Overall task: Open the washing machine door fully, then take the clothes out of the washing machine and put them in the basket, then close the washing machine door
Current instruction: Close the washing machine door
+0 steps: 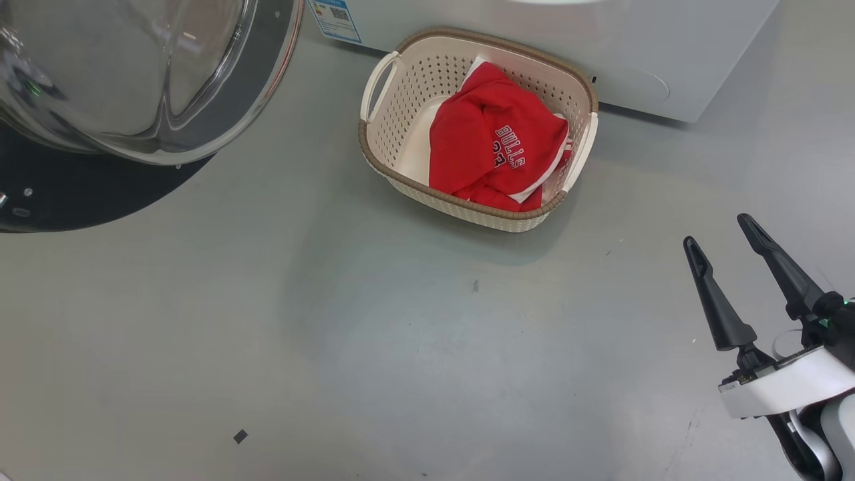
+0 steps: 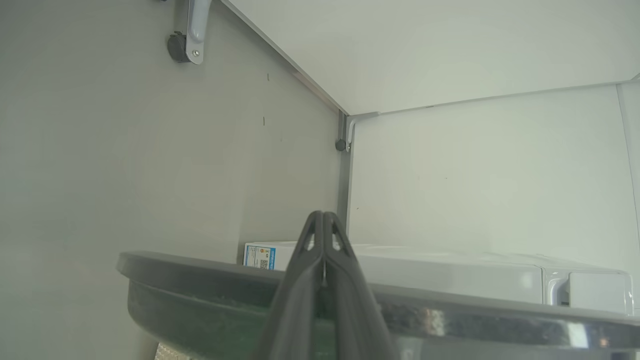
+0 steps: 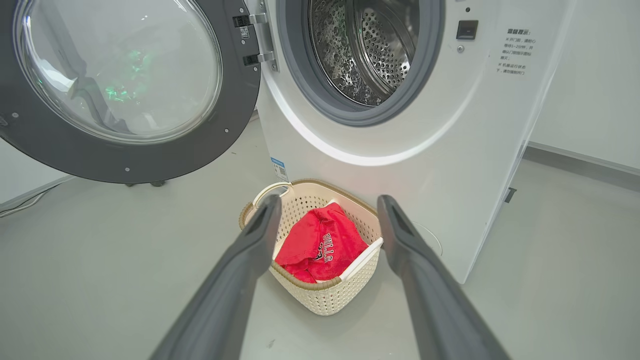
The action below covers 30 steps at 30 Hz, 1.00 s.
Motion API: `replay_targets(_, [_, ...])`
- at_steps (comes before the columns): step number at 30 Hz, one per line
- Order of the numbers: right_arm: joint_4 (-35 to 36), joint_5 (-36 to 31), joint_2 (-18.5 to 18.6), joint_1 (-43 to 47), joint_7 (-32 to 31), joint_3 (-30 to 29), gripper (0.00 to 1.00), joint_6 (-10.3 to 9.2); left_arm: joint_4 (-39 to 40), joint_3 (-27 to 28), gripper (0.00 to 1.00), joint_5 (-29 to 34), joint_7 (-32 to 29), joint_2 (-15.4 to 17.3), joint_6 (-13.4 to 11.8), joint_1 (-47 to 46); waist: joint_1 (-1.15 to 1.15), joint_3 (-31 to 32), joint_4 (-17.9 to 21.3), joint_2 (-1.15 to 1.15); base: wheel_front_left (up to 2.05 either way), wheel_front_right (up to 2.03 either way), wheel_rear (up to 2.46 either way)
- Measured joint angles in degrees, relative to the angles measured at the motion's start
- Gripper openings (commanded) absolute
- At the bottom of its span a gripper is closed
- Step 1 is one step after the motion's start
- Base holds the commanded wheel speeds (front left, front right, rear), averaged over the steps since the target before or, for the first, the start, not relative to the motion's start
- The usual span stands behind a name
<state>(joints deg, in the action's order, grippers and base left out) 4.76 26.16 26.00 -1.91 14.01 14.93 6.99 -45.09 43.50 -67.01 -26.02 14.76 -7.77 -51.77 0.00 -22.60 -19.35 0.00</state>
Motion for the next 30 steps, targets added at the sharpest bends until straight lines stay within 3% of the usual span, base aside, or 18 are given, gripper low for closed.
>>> replay_targets(30, [-2.6, 0.0, -2.8, 0.0, 0.0, 2.5, 1.0, 0.0, 0.9, -7.8, 0.0, 0.1, -19.2, -1.2, 0.0, 2.6, 0.0, 5.3, -1.3, 0.0, 0.0, 0.0, 0.0])
